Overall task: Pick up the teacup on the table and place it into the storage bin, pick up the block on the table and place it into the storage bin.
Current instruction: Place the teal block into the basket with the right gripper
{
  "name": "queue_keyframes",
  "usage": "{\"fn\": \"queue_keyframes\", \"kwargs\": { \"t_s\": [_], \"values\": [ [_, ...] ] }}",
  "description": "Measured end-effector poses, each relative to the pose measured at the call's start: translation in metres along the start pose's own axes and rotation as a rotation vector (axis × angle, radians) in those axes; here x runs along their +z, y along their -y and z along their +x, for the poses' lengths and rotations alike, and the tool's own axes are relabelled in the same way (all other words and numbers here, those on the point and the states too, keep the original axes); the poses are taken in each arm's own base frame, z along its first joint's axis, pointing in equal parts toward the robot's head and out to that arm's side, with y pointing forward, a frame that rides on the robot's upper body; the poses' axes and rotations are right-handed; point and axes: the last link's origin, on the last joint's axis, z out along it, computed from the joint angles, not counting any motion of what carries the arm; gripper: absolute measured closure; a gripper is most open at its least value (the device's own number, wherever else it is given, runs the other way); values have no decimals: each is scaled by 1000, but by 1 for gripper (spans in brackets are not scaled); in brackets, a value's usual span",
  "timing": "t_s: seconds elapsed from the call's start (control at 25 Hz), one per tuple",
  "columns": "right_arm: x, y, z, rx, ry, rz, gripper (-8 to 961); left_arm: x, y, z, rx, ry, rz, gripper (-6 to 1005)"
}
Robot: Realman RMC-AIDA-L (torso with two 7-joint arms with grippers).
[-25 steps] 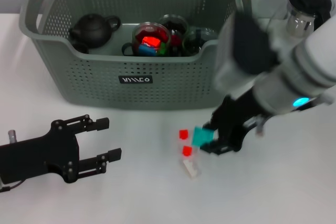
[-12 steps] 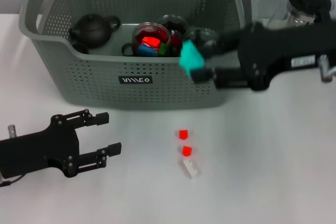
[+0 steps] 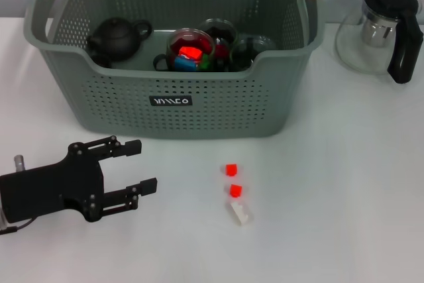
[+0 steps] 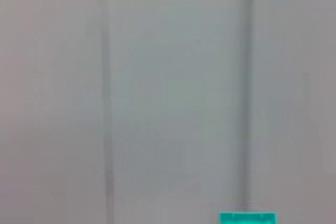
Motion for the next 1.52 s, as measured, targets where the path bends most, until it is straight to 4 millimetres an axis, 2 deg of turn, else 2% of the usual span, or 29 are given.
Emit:
{"fn": "queue_keyframes", "kwargs": {
  "t_s": [0.04, 0.16, 0.2, 0.4, 0.52, 0.64, 0.76, 0.88, 1.04, 1.4, 1.52],
  "values": [
    [8, 12, -14, 33, -31, 69, 526, 0, 0, 0, 0, 0, 0, 296],
    [27, 23, -29, 60, -122, 145, 526, -1, 0, 0, -1, -1, 2, 296],
    [27, 23, -29, 60, -122, 145, 526, -1, 0, 0, -1, -2, 4, 296],
    [72, 30, -33, 2, -366, 252, 527, -1, 2, 1, 1, -6, 11, 296],
    [103, 26, -25, -72, -502, 279, 527, 1, 2, 2, 4, -8, 7, 296],
    [130, 24, -3, -123, -584, 298, 527, 2, 2, 3, 3, -12, 7, 296],
    [146, 24, 17, -154, -619, 309, 527, 3, 3, 3, 4, -15, 6, 296],
    [156, 25, 34, -160, -662, 313, 527, 3, 3, 3, 4, -16, 6, 296],
    [162, 25, 47, -159, -696, 318, 526, 4, 3, 3, 3, -17, 6, 296],
    [165, 20, 42, -132, -680, 285, 521, 3, 3, 3, 0, -18, 10, 296],
    [163, 21, 35, -132, -639, 292, 517, 3, 3, 3, 0, -18, 11, 296]
  ]
}}
